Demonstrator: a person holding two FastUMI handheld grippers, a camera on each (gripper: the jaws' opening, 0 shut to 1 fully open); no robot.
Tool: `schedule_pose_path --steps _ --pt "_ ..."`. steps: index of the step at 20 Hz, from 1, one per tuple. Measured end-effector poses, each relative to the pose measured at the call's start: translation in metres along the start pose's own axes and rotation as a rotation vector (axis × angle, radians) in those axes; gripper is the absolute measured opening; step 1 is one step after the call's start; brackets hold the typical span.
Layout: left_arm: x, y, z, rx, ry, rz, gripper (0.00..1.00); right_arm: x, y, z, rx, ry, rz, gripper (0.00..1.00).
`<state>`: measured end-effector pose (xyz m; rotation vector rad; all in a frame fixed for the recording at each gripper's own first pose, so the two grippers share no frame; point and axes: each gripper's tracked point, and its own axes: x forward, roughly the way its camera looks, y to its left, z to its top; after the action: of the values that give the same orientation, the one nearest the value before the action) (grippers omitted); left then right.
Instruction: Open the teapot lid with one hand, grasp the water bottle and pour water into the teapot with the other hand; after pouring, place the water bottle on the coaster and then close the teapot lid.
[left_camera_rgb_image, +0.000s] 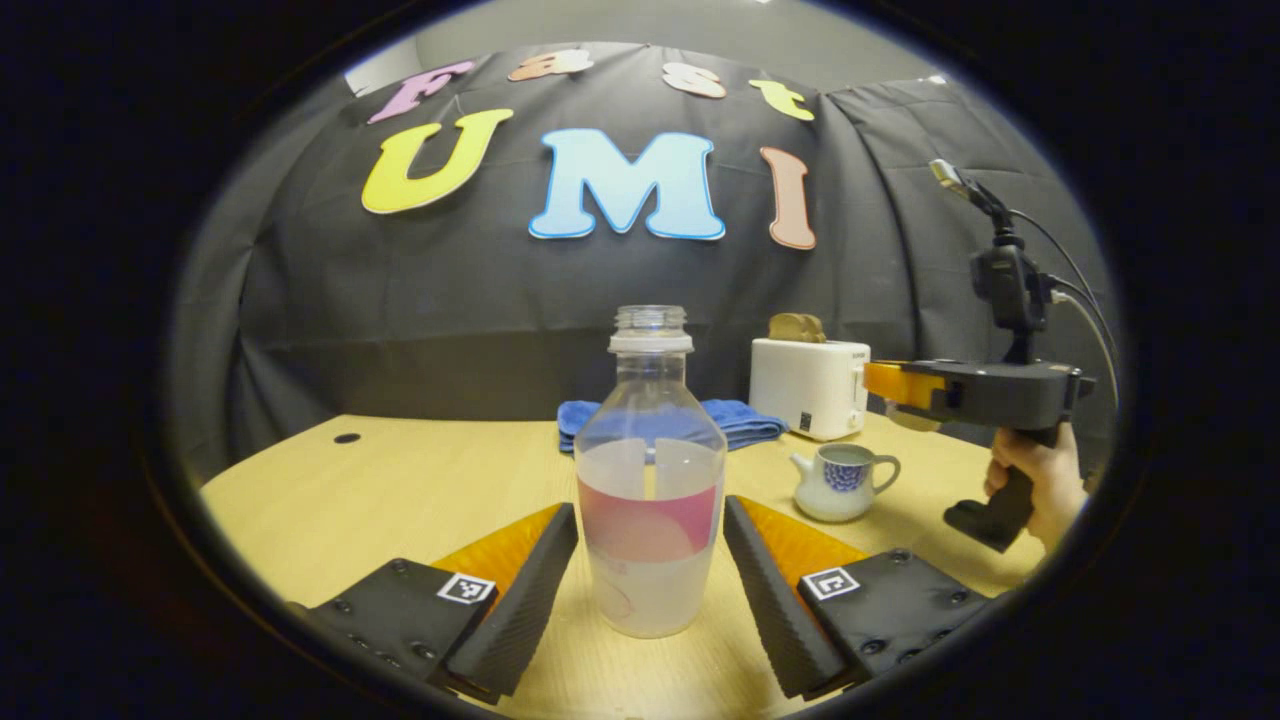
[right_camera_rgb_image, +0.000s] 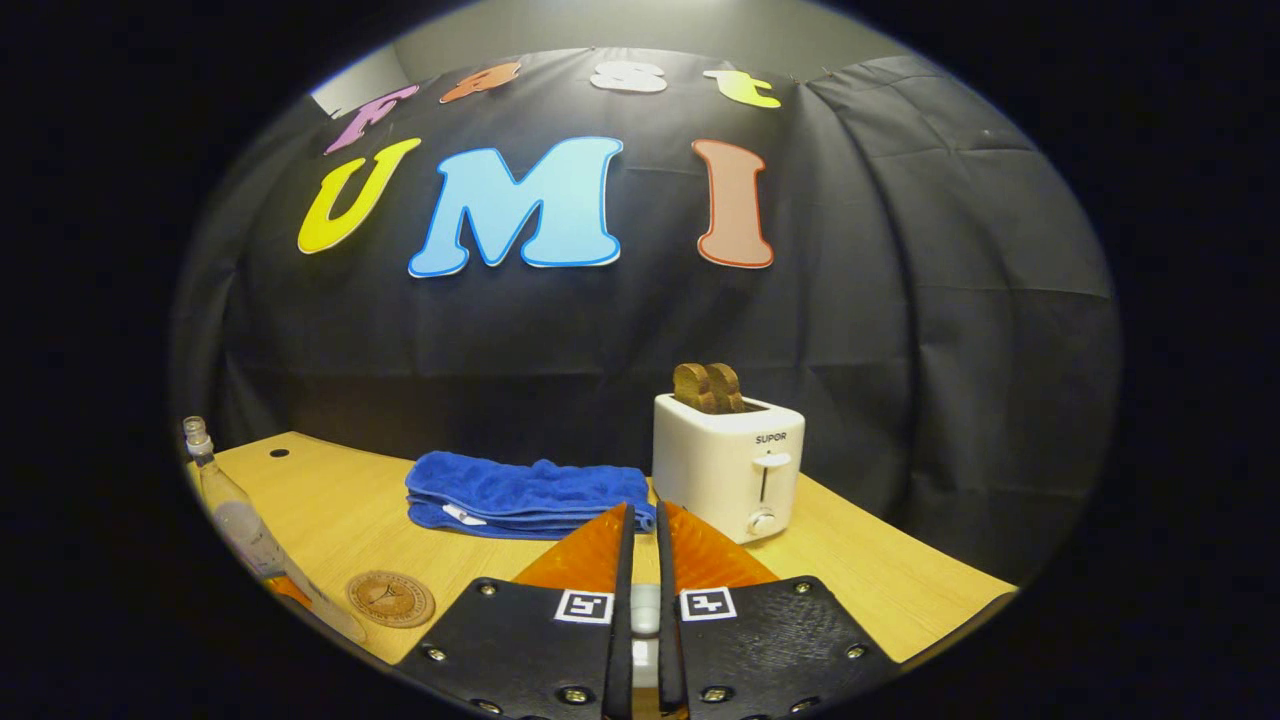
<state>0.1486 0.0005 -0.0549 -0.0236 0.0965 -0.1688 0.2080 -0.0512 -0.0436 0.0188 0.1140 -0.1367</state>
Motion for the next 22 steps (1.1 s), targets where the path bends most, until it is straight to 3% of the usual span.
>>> schedule_pose_path --steps 2,5,9,14,19,22 --pt "0.003 -0.005 -0.003 0.023 0.015 -0.008 1.00 -0.008 -0.014 -0.005 0.006 0.001 -0.009 0.10" --pt "0.006 -0.008 -0.004 0.075 0.036 -0.011 0.88 -0.009 -0.034 -0.008 0.036 -0.002 -0.024 0.10" --pt "0.011 -0.016 0.000 0.184 0.080 -0.001 0.87 -0.006 -0.051 -0.013 0.102 0.021 -0.034 0.10" --pt "0.035 -0.033 0.006 0.450 0.144 -0.035 0.84 -0.008 -0.070 -0.012 0.138 0.022 -0.049 0.10" --pt "0.069 -0.041 0.035 0.796 0.120 -0.057 0.84 -0.010 -0.082 -0.012 0.146 0.034 -0.059 0.10" --pt "0.089 -0.045 0.034 0.970 0.146 -0.107 0.84 -0.012 -0.088 -0.011 0.116 0.046 -0.063 0.10"
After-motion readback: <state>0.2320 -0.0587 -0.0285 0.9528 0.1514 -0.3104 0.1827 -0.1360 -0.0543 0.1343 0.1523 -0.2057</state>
